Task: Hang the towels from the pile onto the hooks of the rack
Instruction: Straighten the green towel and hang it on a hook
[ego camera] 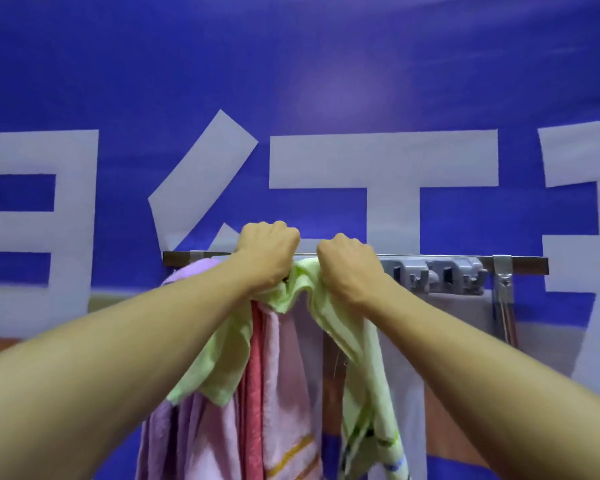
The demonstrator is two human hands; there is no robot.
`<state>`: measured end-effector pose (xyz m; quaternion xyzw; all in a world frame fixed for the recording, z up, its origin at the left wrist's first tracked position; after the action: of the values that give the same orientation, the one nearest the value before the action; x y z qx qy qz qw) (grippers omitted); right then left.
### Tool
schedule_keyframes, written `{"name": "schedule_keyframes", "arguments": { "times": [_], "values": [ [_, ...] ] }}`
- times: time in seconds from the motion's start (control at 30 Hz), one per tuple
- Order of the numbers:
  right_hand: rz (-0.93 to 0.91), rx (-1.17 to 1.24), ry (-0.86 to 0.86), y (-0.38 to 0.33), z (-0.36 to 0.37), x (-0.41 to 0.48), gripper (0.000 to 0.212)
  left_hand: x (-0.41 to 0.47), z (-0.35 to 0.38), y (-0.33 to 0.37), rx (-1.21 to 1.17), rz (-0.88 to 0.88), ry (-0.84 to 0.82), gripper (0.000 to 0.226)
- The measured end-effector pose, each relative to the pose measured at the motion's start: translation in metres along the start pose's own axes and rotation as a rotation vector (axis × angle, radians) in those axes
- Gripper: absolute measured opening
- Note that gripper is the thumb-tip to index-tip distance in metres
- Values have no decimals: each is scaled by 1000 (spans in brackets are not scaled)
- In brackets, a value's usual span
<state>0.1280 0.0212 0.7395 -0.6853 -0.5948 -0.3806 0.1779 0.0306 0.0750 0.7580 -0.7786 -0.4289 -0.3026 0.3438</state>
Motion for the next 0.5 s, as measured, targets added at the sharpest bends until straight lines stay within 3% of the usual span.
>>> {"name": "schedule_keyframes", "arguments": {
  "times": [0.07,0.13,0.23,0.3,0.43,0.5],
  "values": [
    [6,19,20,-5,8,-7,14,-6,5,7,68,121,23,33],
    [86,90,15,1,23,-13,27,-16,12,13,135,233,25,28],
    [211,403,-73,12,51,-21,16,-34,21,22,154,314,9,17],
    [229,567,-117,15,65,-25,24,-41,21,28,64,300,-10,11],
    [299,728,-142,17,73,-37,40,-56,38,44,-282,166,-275,26],
    [334,733,-157,18,78,-41,45,-63,50,46,-389,121,-316,31]
  ]
}}
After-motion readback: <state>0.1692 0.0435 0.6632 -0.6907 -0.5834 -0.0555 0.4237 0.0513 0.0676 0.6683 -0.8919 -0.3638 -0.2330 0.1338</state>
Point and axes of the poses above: each hand's wrist, its own x-axis towards the middle knuckle, its own z-axis out of the palm, y = z × x, the point moved 4 cm from there along x, towards the middle knuckle, and after that the axes turned 5 degrees about -x, right-handed, at the moved point
